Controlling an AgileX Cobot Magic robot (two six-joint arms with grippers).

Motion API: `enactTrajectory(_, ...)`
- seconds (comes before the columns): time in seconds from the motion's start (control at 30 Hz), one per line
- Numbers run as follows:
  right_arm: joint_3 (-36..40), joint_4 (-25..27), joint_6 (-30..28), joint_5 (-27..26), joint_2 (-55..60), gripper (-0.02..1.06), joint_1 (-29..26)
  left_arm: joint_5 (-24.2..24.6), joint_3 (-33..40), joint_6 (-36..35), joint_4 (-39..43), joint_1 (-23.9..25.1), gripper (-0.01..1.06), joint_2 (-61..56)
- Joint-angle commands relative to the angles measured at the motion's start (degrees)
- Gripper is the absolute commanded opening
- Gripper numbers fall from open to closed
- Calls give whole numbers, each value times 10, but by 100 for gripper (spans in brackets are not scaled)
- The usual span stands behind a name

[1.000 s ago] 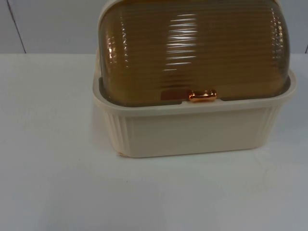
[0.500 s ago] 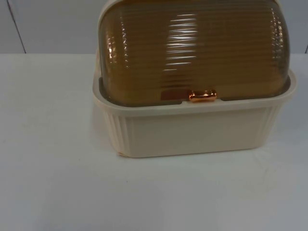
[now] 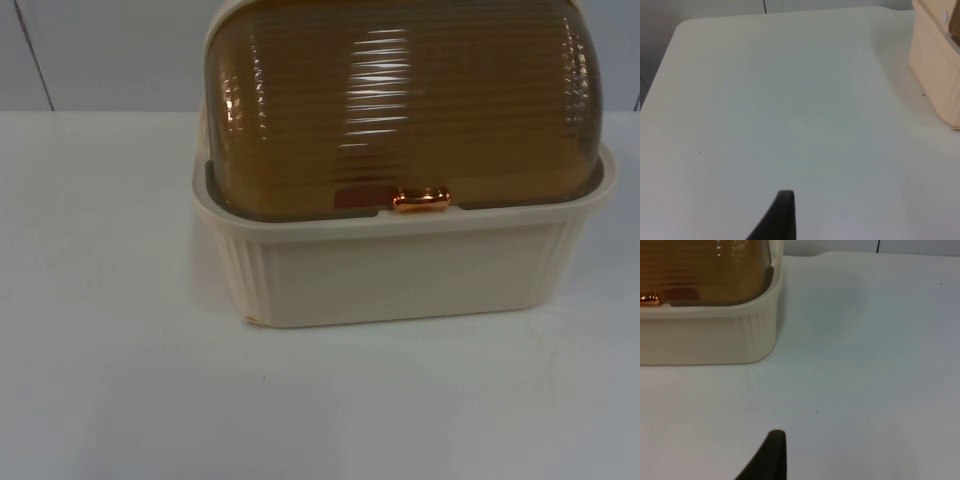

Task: Open the box lid with the left hand, place the block into the box with the right hand, then close the box lid with the left hand.

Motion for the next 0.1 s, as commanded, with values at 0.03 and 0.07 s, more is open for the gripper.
enactTrajectory(0.03, 1, 1, 1, -7, -1, 104, 1, -7, 2, -9, 7, -3, 105, -2)
enactTrajectory(0.07, 1, 1, 1, -7, -1, 104, 1, -7, 2, -17, 13, -3, 105, -2)
